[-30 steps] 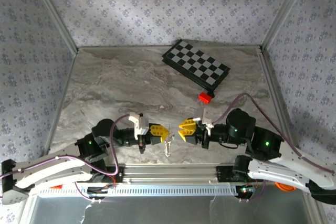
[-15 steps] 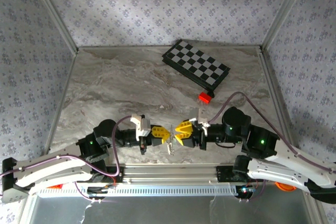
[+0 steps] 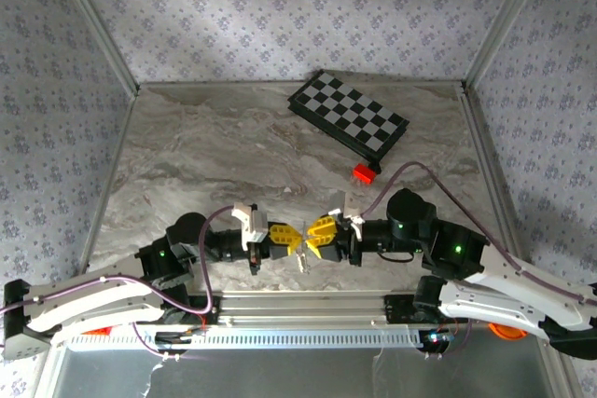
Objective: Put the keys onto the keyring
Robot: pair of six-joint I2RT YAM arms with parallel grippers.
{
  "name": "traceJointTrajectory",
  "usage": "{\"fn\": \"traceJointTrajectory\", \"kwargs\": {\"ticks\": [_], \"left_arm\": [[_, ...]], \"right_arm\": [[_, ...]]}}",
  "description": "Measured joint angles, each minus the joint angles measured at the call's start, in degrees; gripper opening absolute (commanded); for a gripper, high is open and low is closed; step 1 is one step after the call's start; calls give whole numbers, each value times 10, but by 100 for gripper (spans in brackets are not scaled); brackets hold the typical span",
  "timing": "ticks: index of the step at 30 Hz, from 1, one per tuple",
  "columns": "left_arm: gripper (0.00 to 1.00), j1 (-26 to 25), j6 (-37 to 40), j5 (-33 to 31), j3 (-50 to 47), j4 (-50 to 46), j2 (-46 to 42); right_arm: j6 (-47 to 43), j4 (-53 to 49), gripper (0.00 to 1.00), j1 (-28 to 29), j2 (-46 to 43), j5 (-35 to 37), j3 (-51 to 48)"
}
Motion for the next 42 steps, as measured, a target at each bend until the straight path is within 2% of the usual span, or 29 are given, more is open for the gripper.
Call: {"fn": "traceJointTrajectory", "kwargs": {"ticks": [11,17,21,28,32,42], "left_arm": [[0,-6,4,0,0,0,0],[0,-6,4,-2,0,0,0],[0,-6,4,-3,0,-2,0],[1,-6,5,-5,0,-8,-2],[14,-10,14,-11,3,-33,-7],[27,-10,37,-35,48,-126,-22]], "right_arm": [[6,3,18,-2,11,0,-2],[8,7,10,-2,11,-11,-3],[6,12,0,-4,11,-23,-8],[-2,10,0,-5,11,-32,-8],[-21,-2,0,-5,17,-37,-5],[-83,-85,0,-5,43,-40,39]]}}
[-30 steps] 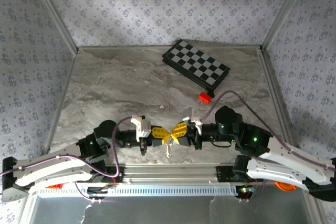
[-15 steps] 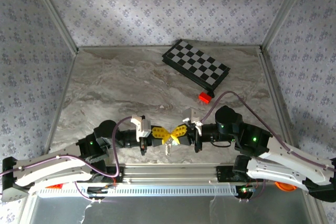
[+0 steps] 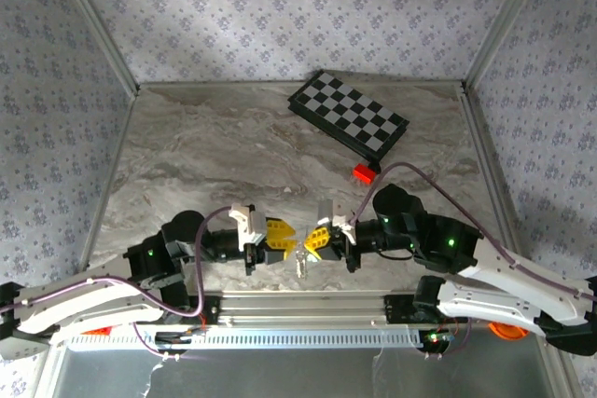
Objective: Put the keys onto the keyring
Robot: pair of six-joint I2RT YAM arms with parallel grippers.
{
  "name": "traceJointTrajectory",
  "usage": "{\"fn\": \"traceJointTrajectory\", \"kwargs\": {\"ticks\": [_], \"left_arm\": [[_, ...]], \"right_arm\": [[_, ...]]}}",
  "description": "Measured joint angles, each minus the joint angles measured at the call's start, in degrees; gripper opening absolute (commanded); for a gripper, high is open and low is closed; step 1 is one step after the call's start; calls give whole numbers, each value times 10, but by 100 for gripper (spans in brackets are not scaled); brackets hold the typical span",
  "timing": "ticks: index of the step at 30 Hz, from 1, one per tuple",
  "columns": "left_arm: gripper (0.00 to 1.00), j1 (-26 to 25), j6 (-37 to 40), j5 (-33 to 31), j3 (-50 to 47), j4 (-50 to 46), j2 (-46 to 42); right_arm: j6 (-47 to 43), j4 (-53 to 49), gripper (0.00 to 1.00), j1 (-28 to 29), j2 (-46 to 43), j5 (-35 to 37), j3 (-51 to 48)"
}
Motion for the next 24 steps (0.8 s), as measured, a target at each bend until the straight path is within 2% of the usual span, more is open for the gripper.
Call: {"fn": "traceJointTrajectory", "kwargs": {"ticks": [7,14,17,24], "left_arm": [[32,0,17,-12,47,-81,1],[35,0,20,-15,89,-120,42],[35,0,21,-14,93,-129,62],[28,0,30,-15,100,-144,95]], "right_arm": [[-63,-82,0,0,23,31,59],[-142,-162,0,34,69,111,125],[-163,-179,0,43,87,136,133],[-181,-191,0,44,89,157,136]]}}
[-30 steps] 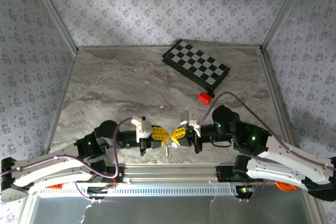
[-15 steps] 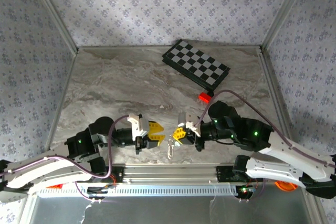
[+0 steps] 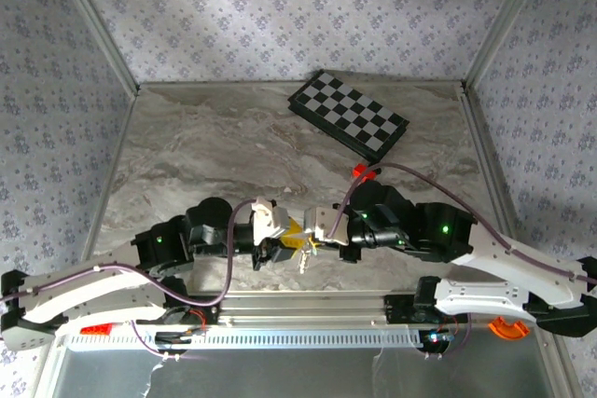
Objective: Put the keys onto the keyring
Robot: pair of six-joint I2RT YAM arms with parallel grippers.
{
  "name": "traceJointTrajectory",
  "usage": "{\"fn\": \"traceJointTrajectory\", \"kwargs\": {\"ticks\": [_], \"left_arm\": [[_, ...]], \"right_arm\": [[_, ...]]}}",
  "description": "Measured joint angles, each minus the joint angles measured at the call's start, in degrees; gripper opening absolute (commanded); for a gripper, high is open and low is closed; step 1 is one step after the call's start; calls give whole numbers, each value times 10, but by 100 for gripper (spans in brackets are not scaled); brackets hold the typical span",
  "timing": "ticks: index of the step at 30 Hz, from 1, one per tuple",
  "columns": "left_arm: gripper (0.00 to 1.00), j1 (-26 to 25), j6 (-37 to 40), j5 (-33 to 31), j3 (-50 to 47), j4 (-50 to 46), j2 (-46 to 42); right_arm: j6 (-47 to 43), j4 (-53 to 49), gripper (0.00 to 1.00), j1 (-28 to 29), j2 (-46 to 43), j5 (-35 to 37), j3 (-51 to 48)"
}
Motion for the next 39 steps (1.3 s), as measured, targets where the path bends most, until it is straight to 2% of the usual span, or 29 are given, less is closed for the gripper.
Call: {"fn": "traceJointTrajectory", "kwargs": {"ticks": [5,11,19,26,39], "left_arm": [[26,0,9,2,17,-8,16],[17,0,19,4,22,-14,26],[16,0,24,11,22,-14,31],[10,0,26,14,22,-14,33],[11,0,15,26,13,2,32]], "right_arm": [[0,-3,0,0,1,-2,5],[1,-4,0,0,9,-11,5],[7,-8,0,-14,-6,-37,5],[13,-7,0,-19,-14,-46,5],[16,-6,0,-20,-14,-49,4]]}}
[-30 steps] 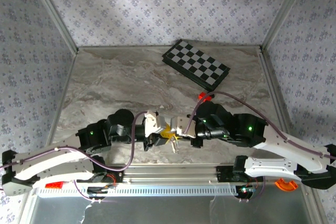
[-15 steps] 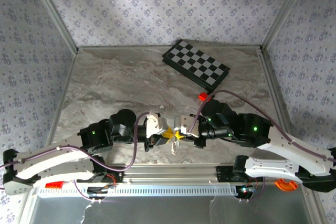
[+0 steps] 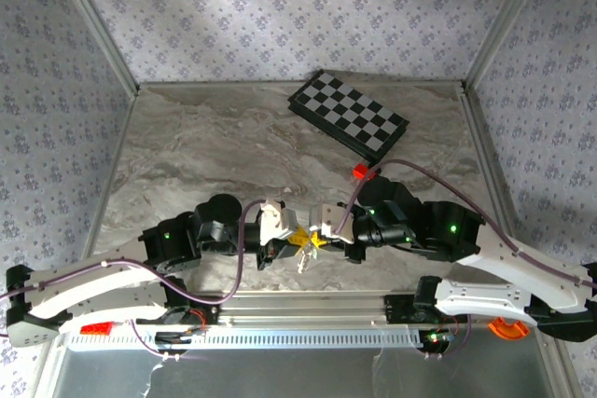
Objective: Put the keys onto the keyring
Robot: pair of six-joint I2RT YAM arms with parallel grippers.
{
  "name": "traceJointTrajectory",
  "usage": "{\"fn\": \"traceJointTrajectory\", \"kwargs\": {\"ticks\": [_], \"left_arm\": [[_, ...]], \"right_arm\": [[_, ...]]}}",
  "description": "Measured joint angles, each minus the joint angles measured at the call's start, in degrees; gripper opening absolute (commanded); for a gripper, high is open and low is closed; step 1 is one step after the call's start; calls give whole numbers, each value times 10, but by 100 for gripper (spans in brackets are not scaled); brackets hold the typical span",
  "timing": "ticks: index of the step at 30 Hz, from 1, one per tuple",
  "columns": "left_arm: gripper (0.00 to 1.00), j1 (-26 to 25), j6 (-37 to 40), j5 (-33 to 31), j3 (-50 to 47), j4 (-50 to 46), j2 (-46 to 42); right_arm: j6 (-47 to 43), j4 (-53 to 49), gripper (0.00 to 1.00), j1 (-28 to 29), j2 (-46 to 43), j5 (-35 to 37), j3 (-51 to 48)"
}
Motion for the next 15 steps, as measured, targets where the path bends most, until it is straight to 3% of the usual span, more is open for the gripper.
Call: {"fn": "traceJointTrajectory", "kwargs": {"ticks": [4,8,14,15], "left_arm": [[10,0,-4,2,-7,14,0],[0,0,-8,8,-10,18,0],[0,0,-9,15,-23,38,0],[0,0,-10,15,-24,43,0]], "right_arm": [[2,0,0,-3,0,-3,-1],[6,2,0,-5,0,-3,-2],[8,2,0,-5,-1,-3,-3],[9,2,5,-5,-2,-3,-3]]}}
